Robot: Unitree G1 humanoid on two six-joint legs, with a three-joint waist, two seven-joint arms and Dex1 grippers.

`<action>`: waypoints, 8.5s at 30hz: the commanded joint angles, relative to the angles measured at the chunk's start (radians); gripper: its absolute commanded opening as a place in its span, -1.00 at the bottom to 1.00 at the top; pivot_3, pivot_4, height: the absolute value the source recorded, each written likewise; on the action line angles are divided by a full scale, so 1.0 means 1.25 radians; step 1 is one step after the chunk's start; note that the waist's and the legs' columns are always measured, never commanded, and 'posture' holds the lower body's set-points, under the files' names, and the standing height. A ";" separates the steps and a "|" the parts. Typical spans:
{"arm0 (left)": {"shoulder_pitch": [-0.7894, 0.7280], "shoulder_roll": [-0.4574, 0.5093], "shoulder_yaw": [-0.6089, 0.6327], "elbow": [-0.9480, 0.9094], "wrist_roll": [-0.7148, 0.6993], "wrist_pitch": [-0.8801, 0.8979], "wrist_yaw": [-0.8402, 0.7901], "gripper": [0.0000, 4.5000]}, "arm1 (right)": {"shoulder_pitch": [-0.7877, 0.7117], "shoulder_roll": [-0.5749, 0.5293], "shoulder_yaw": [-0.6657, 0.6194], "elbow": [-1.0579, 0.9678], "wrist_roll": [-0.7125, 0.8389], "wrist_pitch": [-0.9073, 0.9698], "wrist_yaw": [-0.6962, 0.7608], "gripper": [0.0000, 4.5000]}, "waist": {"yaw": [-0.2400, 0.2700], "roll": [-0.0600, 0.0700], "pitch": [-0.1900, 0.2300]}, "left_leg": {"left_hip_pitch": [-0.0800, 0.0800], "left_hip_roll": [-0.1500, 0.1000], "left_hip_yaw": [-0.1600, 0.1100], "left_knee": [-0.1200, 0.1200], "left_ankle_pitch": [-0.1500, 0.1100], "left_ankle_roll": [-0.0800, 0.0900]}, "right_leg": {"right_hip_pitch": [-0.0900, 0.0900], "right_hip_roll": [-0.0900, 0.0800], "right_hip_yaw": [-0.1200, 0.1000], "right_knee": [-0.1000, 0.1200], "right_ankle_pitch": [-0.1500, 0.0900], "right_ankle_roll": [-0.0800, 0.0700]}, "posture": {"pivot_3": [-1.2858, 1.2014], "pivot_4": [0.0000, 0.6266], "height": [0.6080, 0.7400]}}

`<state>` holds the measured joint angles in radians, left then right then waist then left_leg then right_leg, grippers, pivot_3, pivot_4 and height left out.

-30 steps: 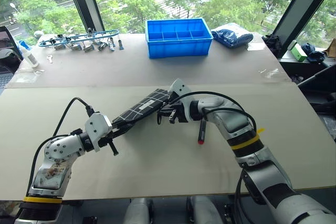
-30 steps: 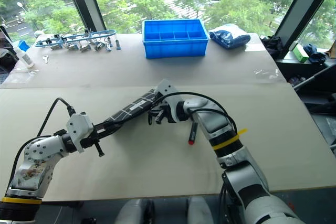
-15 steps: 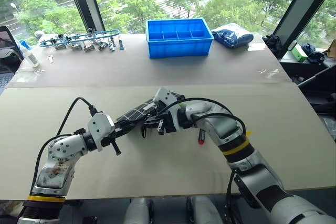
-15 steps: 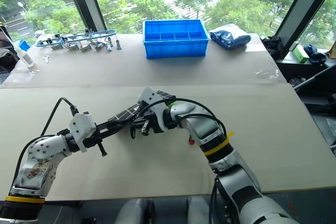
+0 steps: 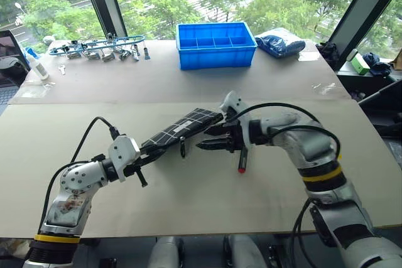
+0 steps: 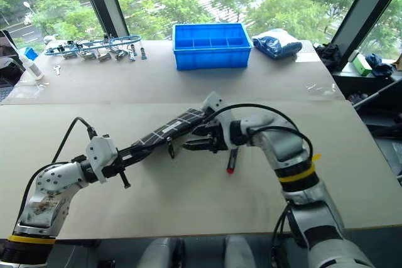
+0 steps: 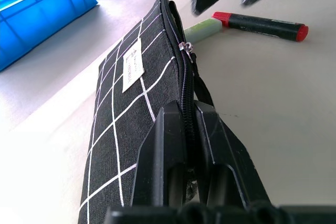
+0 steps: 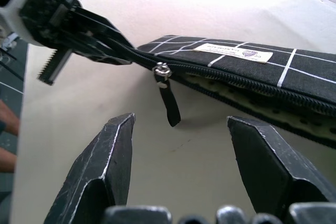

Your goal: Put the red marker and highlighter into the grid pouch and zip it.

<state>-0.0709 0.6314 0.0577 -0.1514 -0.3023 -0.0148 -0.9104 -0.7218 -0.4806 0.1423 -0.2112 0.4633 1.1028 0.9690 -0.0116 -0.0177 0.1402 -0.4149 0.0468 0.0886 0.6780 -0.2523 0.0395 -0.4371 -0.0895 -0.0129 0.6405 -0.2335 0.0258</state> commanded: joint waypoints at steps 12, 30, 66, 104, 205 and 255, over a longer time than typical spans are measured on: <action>0.000 -0.011 0.008 -0.017 -0.008 -0.009 0.007 -1.00 | 0.059 0.075 -0.205 -0.265 -0.058 0.406 -0.447 0.41 | -0.001 0.000 0.000 | 0.000 -0.001 0.000 0.000 0.000 0.000 | 0.000 0.000 0.001 0.000 0.000 0.000 | 0.03 -0.52 1.00; 0.014 0.060 0.084 0.018 -0.025 -0.017 -0.033 -1.00 | 0.124 0.162 -0.203 -0.241 -0.088 0.409 -0.629 0.41 | -0.002 0.000 0.000 | 0.000 -0.001 0.000 0.000 0.000 0.000 | 0.000 0.000 0.001 0.000 0.000 0.000 | 0.03 -0.52 1.00; 0.041 0.066 0.117 -0.033 -0.056 0.014 -0.032 -1.00 | 0.241 0.193 -0.172 -0.138 -0.199 0.301 -0.712 -0.79 | -0.002 -0.005 -0.003 | 0.009 0.001 -0.002 -0.001 0.000 0.000 | 0.010 0.001 -0.001 -0.005 0.000 0.000 | 0.03 -0.52 1.00; 0.017 0.061 0.085 -0.048 -0.079 0.046 -0.060 -1.00 | -0.006 -0.190 0.233 0.177 -0.711 -1.164 -0.243 -0.79 | -0.001 -0.001 0.001 | 0.006 0.001 0.005 -0.001 -0.002 0.002 | 0.009 0.002 0.001 -0.009 0.001 0.002 | 0.03 -0.52 1.00; -0.010 0.045 0.050 -0.059 -0.084 0.065 -0.035 -1.00 | -0.110 0.093 0.187 0.472 -0.542 -1.094 -0.226 -0.12 | -0.002 0.000 0.001 | 0.007 0.001 0.006 0.000 0.000 0.000 | 0.009 0.001 0.000 -0.007 0.001 0.002 | 0.03 -0.52 1.00; 0.203 0.062 0.342 -0.196 -0.135 0.142 0.067 -1.00 | -0.268 0.243 0.109 0.744 -0.431 -0.699 -0.185 0.98 | -0.005 0.000 0.001 | 0.007 0.002 0.005 -0.001 0.000 -0.001 | 0.009 0.000 0.000 -0.007 0.001 0.002 | 0.03 -0.52 1.00</action>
<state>0.1722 0.7101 0.4558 -0.3762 -0.4730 0.1865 -0.8326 -1.0173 -0.1844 0.2828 0.6846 -0.0555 0.2281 0.7790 -0.0173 -0.0180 0.1416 -0.4063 0.0486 0.0945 0.6766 -0.2528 0.0379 -0.4259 -0.0893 -0.0134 0.6315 -0.2319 0.0278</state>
